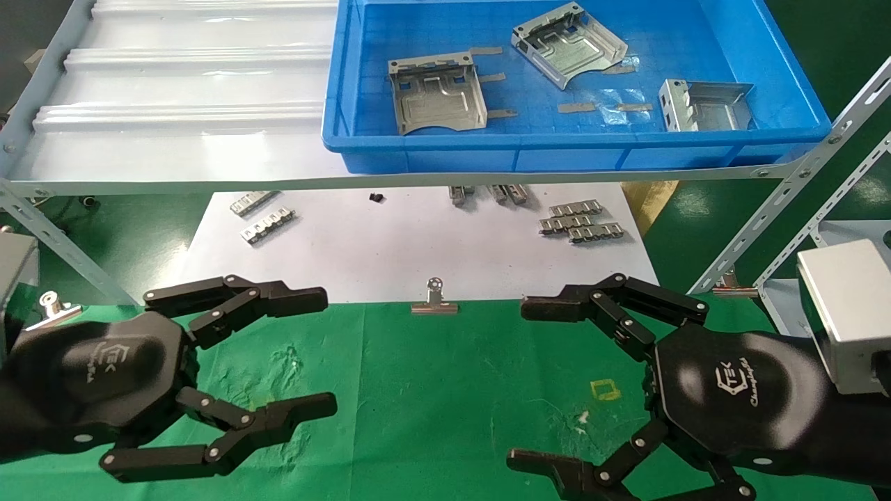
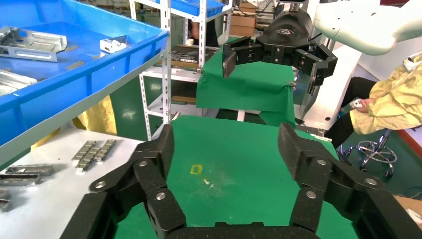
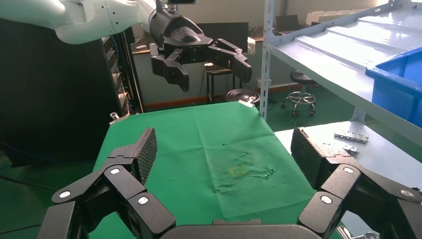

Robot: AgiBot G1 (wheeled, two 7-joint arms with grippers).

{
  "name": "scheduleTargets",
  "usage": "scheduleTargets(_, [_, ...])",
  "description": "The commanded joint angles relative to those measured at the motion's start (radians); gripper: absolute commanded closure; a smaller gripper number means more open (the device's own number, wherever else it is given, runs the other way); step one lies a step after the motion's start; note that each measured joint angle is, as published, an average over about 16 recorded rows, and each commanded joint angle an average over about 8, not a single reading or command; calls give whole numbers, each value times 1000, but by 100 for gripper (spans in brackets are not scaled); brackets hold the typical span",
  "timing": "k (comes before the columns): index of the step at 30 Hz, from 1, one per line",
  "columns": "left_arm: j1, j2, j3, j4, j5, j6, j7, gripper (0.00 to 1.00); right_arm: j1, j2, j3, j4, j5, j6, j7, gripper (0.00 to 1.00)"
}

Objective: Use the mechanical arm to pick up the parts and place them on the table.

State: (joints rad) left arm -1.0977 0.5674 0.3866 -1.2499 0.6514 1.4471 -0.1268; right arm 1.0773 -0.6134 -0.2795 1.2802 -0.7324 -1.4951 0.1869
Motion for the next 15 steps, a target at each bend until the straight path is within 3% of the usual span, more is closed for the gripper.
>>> scheduleTargets(1, [0, 0, 0, 0, 0, 0, 0, 100, 0, 0, 0, 0, 0, 0, 0, 0])
scheduleTargets(15, [0, 0, 0, 0, 0, 0, 0, 100, 0, 0, 0, 0, 0, 0, 0, 0])
